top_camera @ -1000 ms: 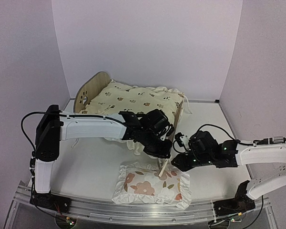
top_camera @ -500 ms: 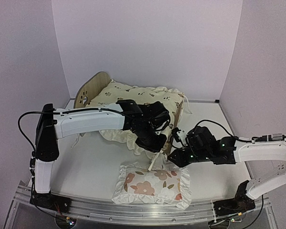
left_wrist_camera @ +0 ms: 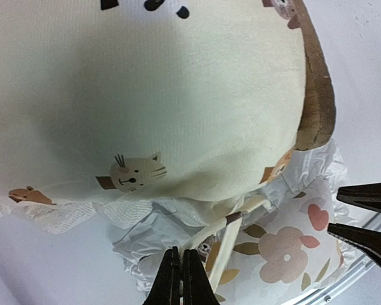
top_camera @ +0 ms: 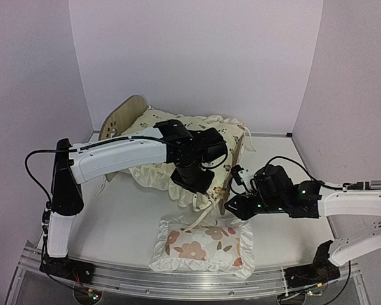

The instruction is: Set up the pet bed

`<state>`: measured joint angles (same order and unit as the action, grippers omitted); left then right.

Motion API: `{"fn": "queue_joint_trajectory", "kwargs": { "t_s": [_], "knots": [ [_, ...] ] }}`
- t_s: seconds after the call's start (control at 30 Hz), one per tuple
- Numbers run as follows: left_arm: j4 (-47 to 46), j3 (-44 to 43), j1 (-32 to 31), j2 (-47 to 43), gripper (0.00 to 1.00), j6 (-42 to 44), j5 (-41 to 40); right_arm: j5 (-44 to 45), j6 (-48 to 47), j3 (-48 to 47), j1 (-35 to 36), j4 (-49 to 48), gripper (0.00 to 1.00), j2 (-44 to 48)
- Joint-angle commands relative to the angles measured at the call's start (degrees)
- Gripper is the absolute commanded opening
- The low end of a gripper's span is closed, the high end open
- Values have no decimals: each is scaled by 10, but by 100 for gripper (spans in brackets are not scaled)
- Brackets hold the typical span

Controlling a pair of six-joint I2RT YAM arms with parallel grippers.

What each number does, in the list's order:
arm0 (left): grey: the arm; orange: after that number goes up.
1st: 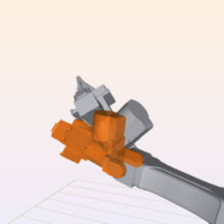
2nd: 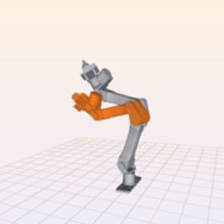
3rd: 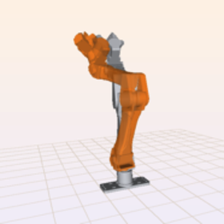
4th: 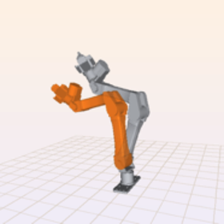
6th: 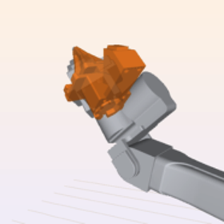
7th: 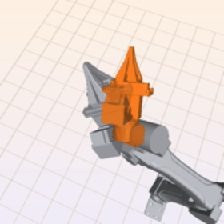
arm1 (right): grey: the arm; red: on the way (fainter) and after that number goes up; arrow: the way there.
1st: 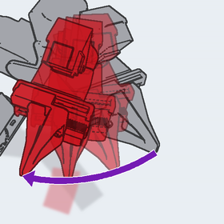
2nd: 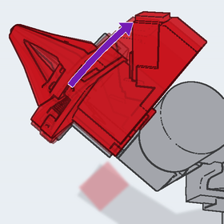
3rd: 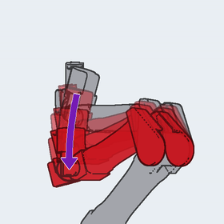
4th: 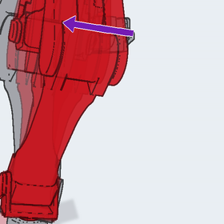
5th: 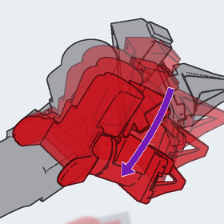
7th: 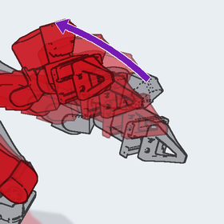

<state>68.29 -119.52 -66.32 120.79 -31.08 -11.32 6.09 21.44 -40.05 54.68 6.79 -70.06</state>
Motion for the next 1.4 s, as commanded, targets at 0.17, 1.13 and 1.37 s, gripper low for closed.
{"fn": "queue_joint_trajectory", "kwargs": {
  "t_s": [0.17,1.13,1.37],
  "knots": [
    [-11,31,-5,-12,0,48,52,-1,-17,-33,1,-7,23,-3],
    [-188,301,-6,-187,87,-33,76,-87,120,80,2,26,91,29],
    [-208,377,4,-252,93,-41,44,-131,220,106,15,21,98,-4]
  ]
}}
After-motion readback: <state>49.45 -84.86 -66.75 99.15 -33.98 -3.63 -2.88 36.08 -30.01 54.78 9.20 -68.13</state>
